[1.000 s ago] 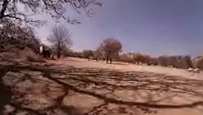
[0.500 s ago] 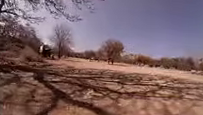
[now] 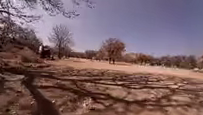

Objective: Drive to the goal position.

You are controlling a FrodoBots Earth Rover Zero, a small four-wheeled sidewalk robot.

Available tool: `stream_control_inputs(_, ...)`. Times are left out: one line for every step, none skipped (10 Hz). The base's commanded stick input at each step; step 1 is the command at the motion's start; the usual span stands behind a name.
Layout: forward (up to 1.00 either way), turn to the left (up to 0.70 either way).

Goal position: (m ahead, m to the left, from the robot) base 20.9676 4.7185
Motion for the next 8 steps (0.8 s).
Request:
stream_control_inputs(1.00, 0.15)
stream_control_inputs(1.00, 0.21)
stream_control_inputs(1.00, 0.21)
stream_control_inputs(1.00, 0.21)
stream_control_inputs(1.00, 0.21)
stream_control_inputs(1.00, 0.05)
stream_control_inputs(1.00, 0.05)
stream_control_inputs(1.00, 0.05)
